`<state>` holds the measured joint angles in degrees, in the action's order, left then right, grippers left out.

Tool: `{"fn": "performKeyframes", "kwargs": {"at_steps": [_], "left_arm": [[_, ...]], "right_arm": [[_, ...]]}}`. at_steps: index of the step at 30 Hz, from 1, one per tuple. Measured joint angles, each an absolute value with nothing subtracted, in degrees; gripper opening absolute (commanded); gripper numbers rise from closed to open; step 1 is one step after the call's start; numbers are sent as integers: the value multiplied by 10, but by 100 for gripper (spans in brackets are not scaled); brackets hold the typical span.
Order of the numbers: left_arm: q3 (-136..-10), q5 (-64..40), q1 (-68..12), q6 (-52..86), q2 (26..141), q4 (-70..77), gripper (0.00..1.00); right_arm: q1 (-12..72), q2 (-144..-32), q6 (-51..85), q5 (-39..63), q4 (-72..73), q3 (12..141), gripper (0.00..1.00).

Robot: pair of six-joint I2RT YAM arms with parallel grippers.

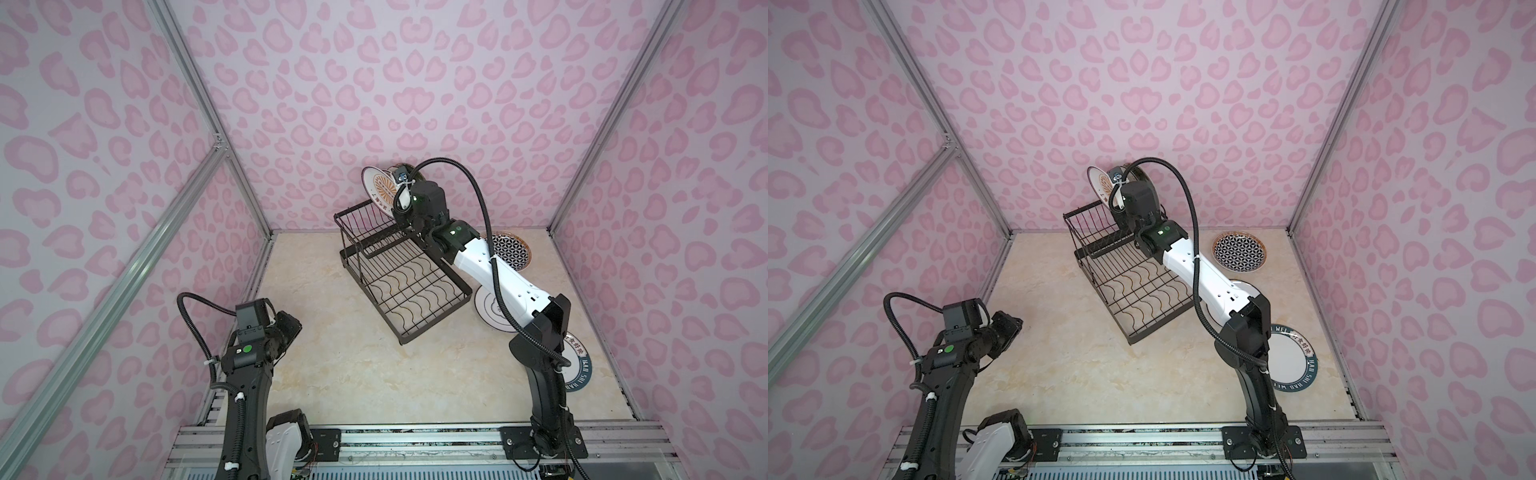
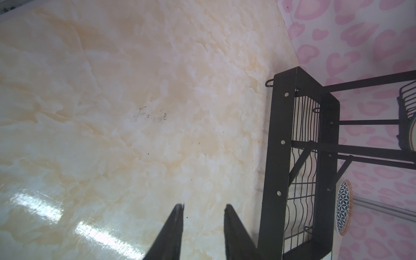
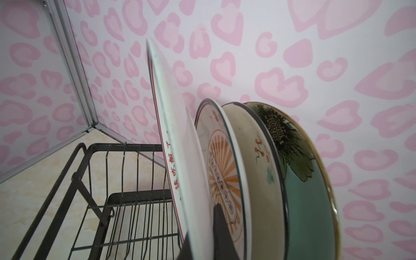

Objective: Load plates into a dish rack
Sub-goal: Place the plate on the dish rack.

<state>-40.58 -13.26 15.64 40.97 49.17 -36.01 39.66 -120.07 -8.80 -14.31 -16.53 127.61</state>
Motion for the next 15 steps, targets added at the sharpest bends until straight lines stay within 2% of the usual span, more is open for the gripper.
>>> {"fn": "performKeyframes", "kwargs": {"at_steps": [15], "left_arm": [[-402,-131,156,409,491,-365,34]], "right_arm": [[394,-1250,-118,-193,-164,1331,0]]}}
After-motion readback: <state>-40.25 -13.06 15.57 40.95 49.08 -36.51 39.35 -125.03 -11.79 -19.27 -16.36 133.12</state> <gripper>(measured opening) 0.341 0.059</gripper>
